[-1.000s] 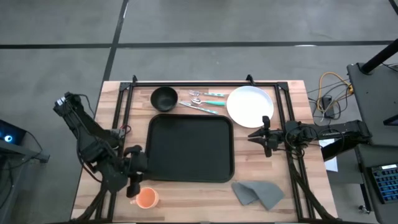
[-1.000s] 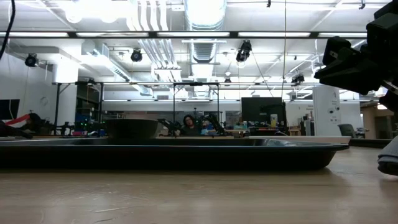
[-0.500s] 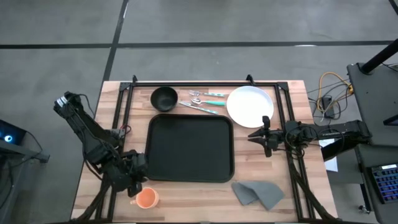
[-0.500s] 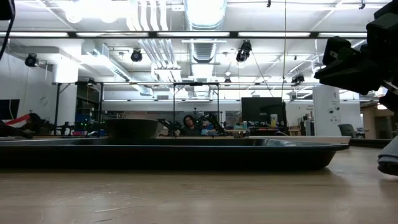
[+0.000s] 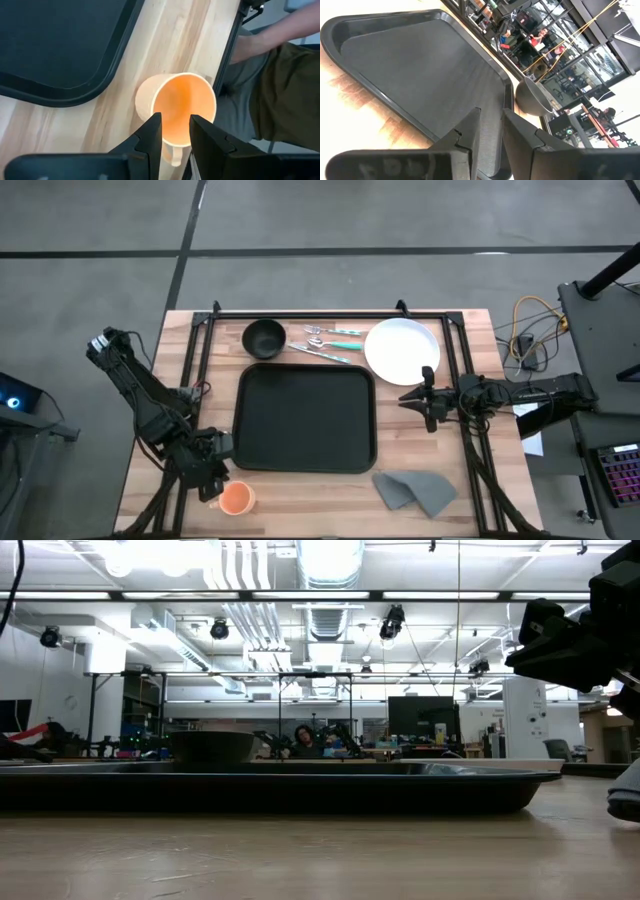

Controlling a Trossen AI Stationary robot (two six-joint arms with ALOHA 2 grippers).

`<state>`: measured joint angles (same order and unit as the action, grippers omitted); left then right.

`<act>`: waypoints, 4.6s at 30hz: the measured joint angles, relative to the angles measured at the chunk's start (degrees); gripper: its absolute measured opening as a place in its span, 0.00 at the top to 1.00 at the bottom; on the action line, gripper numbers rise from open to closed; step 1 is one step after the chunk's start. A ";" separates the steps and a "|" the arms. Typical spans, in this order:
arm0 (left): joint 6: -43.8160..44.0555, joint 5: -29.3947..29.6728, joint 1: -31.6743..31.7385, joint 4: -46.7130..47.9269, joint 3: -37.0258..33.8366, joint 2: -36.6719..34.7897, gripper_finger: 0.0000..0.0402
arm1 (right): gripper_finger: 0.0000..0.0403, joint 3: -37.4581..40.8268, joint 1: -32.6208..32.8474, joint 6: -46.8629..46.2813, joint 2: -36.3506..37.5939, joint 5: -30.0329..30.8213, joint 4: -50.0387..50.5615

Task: Set up tray
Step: Put the orange mug on the black serving tray

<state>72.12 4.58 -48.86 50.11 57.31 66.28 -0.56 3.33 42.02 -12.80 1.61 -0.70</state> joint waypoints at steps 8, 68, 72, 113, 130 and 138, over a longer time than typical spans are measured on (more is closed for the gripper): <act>1.39 0.10 0.08 -2.69 -1.86 0.31 0.80 | 0.83 0.00 0.00 0.00 -0.01 0.00 0.00; 6.32 1.50 -0.77 31.45 31.53 30.61 0.80 | 0.83 0.00 0.02 0.00 -0.02 0.02 0.01; 5.87 1.44 -0.77 31.52 29.59 30.56 0.80 | 0.83 0.00 0.02 0.00 -0.02 0.02 0.01; 1.48 -3.12 -0.66 12.41 12.82 30.10 0.80 | 0.83 0.00 0.02 0.00 -0.01 0.00 -0.01; -2.14 -4.99 0.33 8.55 11.87 26.92 1.00 | 0.83 -0.01 0.00 0.00 0.00 0.02 -0.01; -2.77 -0.91 3.82 8.87 10.43 19.29 1.00 | 0.83 0.00 0.00 0.00 0.00 0.00 0.01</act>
<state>69.34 3.67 -45.04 58.97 67.74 85.57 -0.56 3.33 42.02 -12.80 1.61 -0.69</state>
